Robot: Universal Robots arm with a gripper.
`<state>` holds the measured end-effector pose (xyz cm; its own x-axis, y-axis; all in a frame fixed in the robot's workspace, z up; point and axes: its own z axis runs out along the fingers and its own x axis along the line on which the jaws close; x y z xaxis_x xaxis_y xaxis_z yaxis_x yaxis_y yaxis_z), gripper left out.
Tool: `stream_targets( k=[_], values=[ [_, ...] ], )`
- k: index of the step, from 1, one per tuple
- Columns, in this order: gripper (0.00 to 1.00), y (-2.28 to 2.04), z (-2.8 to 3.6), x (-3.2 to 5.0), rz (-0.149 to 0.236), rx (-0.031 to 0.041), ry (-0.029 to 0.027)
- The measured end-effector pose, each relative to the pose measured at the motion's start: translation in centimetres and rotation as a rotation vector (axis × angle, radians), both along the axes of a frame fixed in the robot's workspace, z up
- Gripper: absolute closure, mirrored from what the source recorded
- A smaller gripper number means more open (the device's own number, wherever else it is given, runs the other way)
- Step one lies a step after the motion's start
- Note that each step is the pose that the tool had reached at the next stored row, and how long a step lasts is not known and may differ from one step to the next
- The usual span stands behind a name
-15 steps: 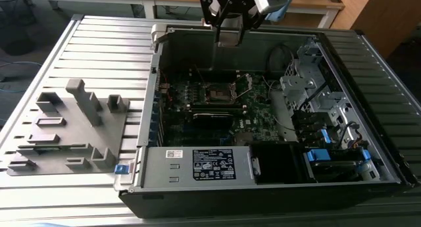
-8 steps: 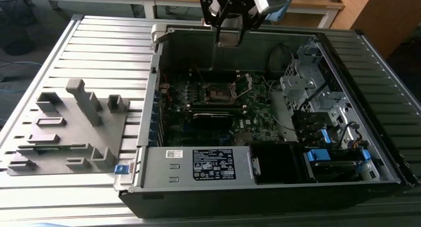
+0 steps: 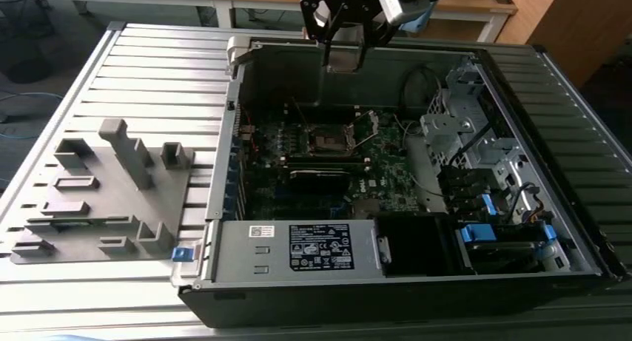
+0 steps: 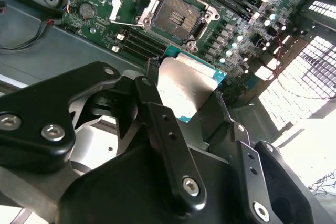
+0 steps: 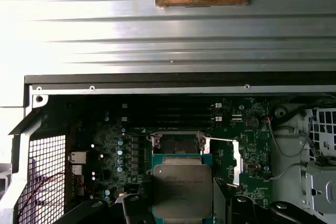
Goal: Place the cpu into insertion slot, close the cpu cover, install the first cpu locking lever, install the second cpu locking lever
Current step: 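Place the cpu into insertion slot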
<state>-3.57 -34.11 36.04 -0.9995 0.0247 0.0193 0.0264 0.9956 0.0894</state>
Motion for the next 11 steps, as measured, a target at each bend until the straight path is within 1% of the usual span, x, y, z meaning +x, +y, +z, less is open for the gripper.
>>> stream_targets(
  k=[4, 11],
  values=[
    [0.46, 0.0, -0.03, 0.0, 0.0, 0.0, 0.0],
    [0.46, 0.0, -0.43, 0.0, 0.0, 0.0, 0.0]
  ],
)
